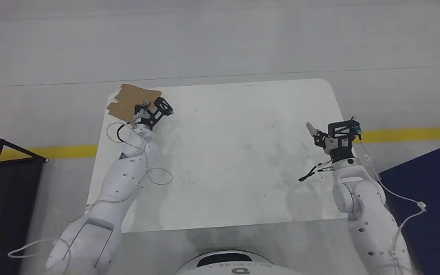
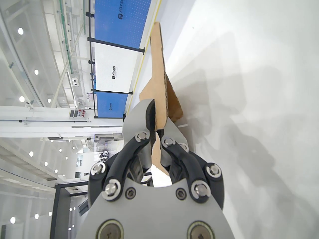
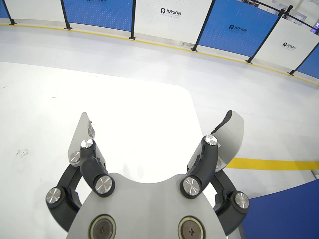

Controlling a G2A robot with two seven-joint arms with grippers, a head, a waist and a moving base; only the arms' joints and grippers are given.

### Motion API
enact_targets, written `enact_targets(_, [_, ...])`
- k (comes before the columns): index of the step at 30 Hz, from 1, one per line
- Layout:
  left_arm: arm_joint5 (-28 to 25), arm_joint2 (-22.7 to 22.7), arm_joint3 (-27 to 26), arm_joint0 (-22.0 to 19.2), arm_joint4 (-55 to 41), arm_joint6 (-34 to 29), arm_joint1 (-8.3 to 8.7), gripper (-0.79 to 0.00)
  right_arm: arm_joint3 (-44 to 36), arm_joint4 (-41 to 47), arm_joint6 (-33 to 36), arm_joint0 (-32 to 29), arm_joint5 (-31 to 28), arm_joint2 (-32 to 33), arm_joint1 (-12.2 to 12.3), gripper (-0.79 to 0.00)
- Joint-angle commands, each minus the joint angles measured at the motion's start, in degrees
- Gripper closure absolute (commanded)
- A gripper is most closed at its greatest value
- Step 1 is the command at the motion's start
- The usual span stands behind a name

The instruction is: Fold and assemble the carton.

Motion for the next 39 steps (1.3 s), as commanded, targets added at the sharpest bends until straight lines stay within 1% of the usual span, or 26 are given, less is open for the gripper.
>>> enact_targets(1, [2.4, -1.5, -3.7, 2.0, -1.8, 2.5, 0.31, 0.0, 0.0, 0.0, 0.0, 0.0, 0.0, 0.0, 0.0, -0.785])
enact_targets(3, [3.7, -3.3, -8.6, 4.7, -2.8, 4.8, 0.81, 0.0, 0.0, 0.0, 0.0, 0.0, 0.0, 0.0, 0.0, -0.785])
enact_targets(6, [3.4, -6.2, -18.3, 10.3, -3.0, 8.6, 1.89, 0.0, 0.0, 0.0, 0.0, 0.0, 0.0, 0.0, 0.0, -0.785])
enact_targets(7, [2.6, -7.3, -21.8, 12.4, -2.7, 9.8, 2.3, 0.0, 0.0, 0.0, 0.0, 0.0, 0.0, 0.0, 0.0, -0.785])
enact_targets(9, [-1.1, -9.4, -27.8, 16.3, -1.0, 11.7, 3.23, 0.0, 0.0, 0.0, 0.0, 0.0, 0.0, 0.0, 0.0, -0.785])
enact_targets(20, [-1.3, -9.5, -27.9, 16.4, -1.4, 11.7, 3.22, 0.0, 0.0, 0.0, 0.0, 0.0, 0.0, 0.0, 0.0, -0.785])
enact_targets(21, [-2.9, -9.7, -28.9, 16.6, -4.5, 12.7, 3.11, 0.0, 0.0, 0.0, 0.0, 0.0, 0.0, 0.0, 0.0, -0.785])
enact_targets(22, [-5.7, -10.0, -30.6, 17.0, -9.5, 15.4, 3.01, 0.0, 0.0, 0.0, 0.0, 0.0, 0.0, 0.0, 0.0, -0.785])
enact_targets(23, [-9.6, -10.6, -32.2, 17.5, -15.1, 18.7, 3.01, 0.0, -0.4, -0.2, -0.3, 0.1, -0.9, -0.3, 0.0, -0.785])
enact_targets(25, [-19.5, -12.2, -34.6, 18.0, -25.1, 24.9, 3.22, 0.0, -1.2, 1.0, -2.4, 0.1, -3.5, -1.0, -0.1, -0.785])
enact_targets(27, [-30.9, -13.4, -35.6, 17.4, -34.3, 28.9, 3.44, 0.0, -1.0, 2.5, -4.0, 0.3, -6.2, -1.5, -0.1, -0.785])
enact_targets(29, [-40.6, -14.2, -35.6, 15.9, -40.5, 30.6, 3.69, 0.0, -0.4, 1.0, -3.4, 0.8, -6.1, -2.1, -0.2, -0.785])
enact_targets(32, [-51.9, -14.4, -34.0, 13.1, -47.9, 30.7, 3.9, 0.0, -0.2, 0.7, -3.3, 1.5, -5.5, -3.4, -0.4, -0.785])
enact_targets(33, [-53.9, -14.4, -33.1, 12.1, -48.9, 30.0, 3.97, 0.0, -0.3, 1.0, -3.5, 1.5, -5.5, -3.6, -0.4, -0.785])
enact_targets(34, [-53.9, -14.4, -32.3, 11.2, -48.5, 28.5, 4.04, 0.0, -0.6, 1.4, -3.7, 1.5, -4.8, -3.7, -0.5, -0.785])
enact_targets(35, [-53.9, -14.4, -32.3, 11.2, -48.5, 28.5, 4.04, 0.0, -0.8, 2.6, -3.6, 1.5, -3.2, -3.7, -0.7, -0.785])
enact_targets(39, [-53.9, -14.4, -32.3, 11.2, -48.5, 28.5, 4.04, 0.0, -0.8, 2.6, -3.6, 1.5, -3.2, -3.7, -0.7, -0.785])
